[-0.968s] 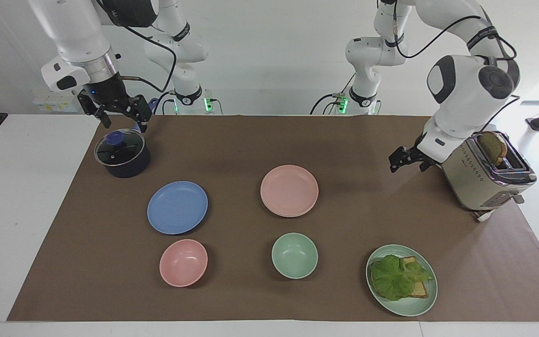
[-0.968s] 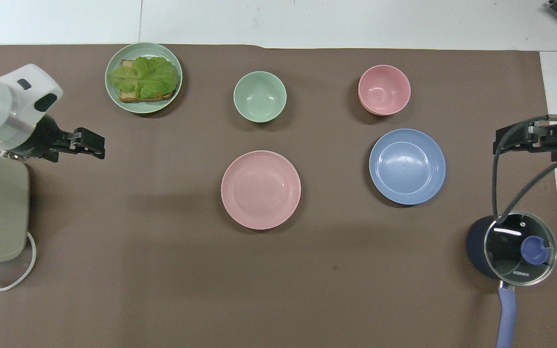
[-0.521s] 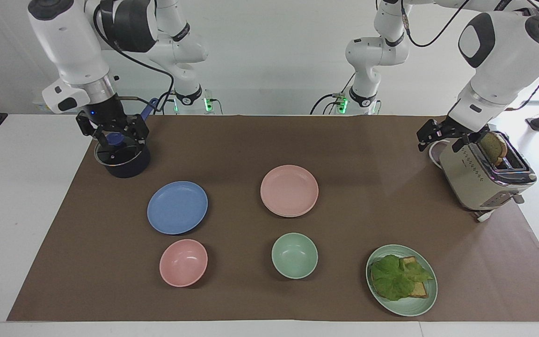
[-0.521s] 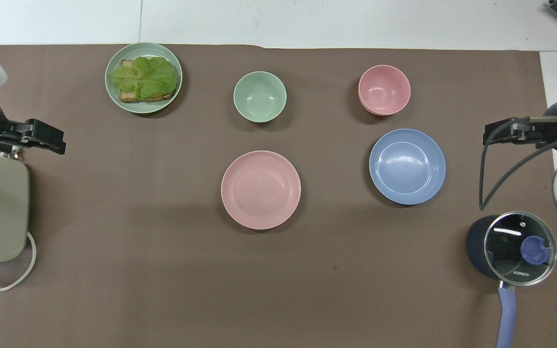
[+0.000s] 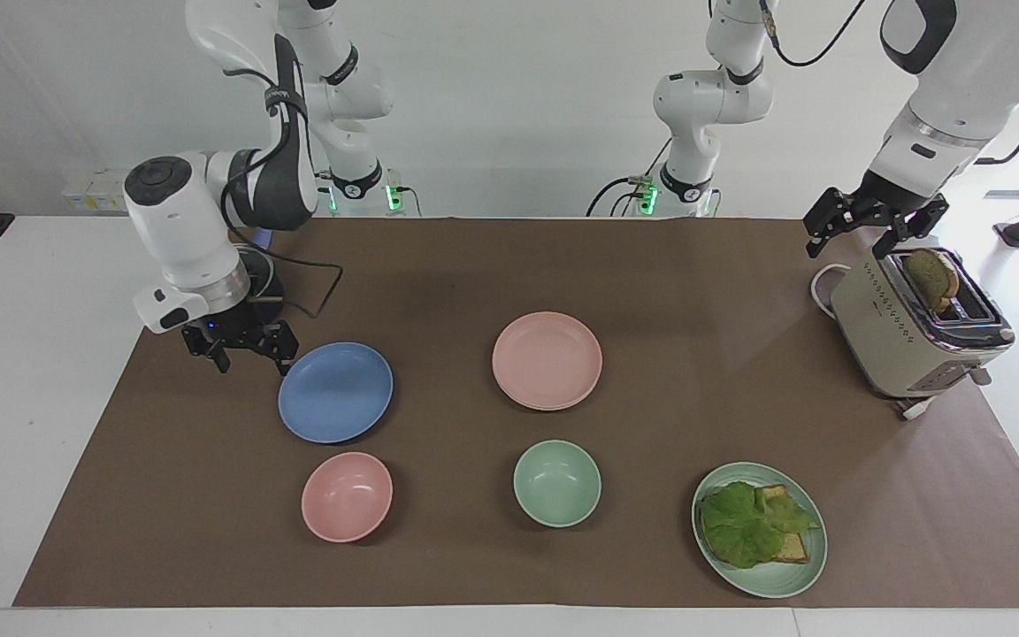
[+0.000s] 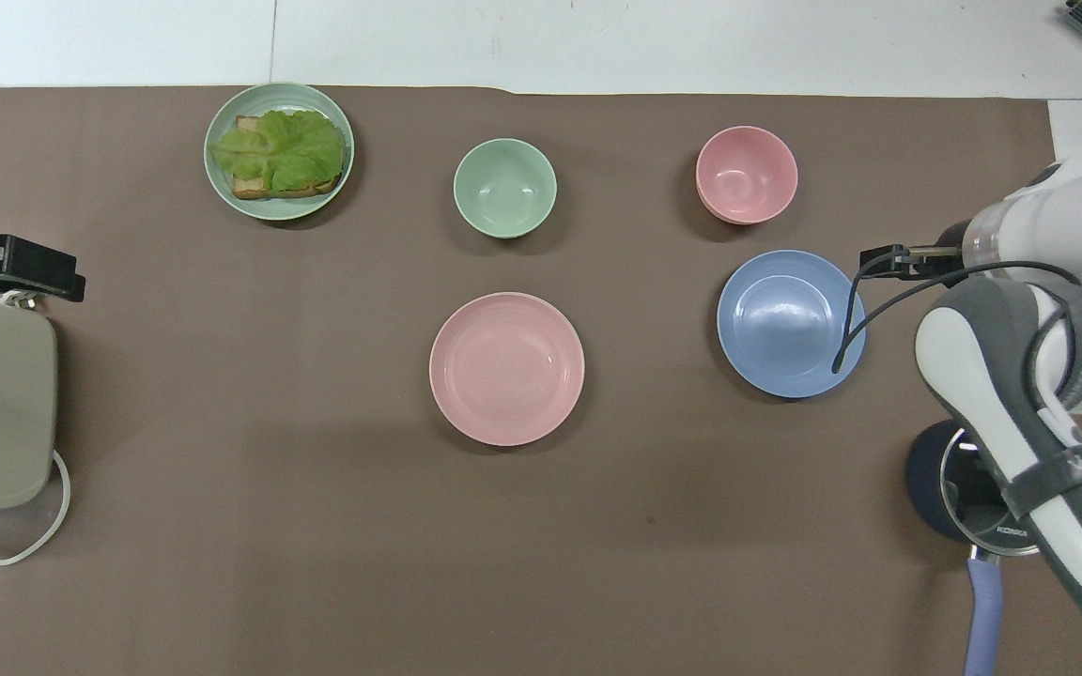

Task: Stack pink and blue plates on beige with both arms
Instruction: 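Reach the right gripper to the rim of the blue bowl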

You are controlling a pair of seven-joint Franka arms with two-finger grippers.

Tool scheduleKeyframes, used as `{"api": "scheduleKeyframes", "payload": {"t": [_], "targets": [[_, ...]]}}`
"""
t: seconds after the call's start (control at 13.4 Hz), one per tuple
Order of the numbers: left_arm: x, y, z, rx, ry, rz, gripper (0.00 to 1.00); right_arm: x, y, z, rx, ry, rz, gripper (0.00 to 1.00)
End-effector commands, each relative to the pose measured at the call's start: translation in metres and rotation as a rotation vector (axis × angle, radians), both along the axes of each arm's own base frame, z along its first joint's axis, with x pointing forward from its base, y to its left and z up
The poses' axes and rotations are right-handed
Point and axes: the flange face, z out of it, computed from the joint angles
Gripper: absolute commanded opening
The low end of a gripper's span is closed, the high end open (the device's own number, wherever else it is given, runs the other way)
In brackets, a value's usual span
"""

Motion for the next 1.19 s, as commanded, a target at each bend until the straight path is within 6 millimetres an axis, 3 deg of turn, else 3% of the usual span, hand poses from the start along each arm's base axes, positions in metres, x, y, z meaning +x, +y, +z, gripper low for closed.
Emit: {"api": "scheduleKeyframes", "payload": {"t": [0.0, 0.3, 0.45, 0.6, 0.82, 0.97, 1.12], "targets": [[-0.003, 0.005, 0.000, 0.015, 0.009, -0.003, 1.00, -0.009, -0.007, -0.029, 0.028, -0.007, 0.031, 1.00], [-0.003, 0.005, 0.000, 0.015, 0.009, -0.003, 1.00, -0.017, -0.014, -0.067, 0.102, -0.008, 0.060, 1.00], [-0.003, 0.004, 0.000, 0.015, 0.009, -0.004, 1.00, -0.018, -0.027, -0.088, 0.121, -0.017, 0.089, 1.00], [-0.002, 0.004, 0.000, 0.015, 0.010, -0.004, 1.00, -0.022, -0.028, -0.097, 0.133, -0.011, 0.109, 0.92], [-0.002, 0.004, 0.000, 0.015, 0.010, -0.004, 1.00, -0.024, -0.030, -0.108, 0.150, 0.005, 0.110, 0.72], [-0.003, 0.005, 0.000, 0.015, 0.009, -0.003, 1.00, -0.031, -0.020, -0.117, 0.233, 0.010, 0.064, 0.50], [-0.002, 0.005, 0.000, 0.015, 0.010, -0.003, 1.00, -0.031, -0.025, -0.116, 0.238, 0.006, 0.061, 0.14]]}}
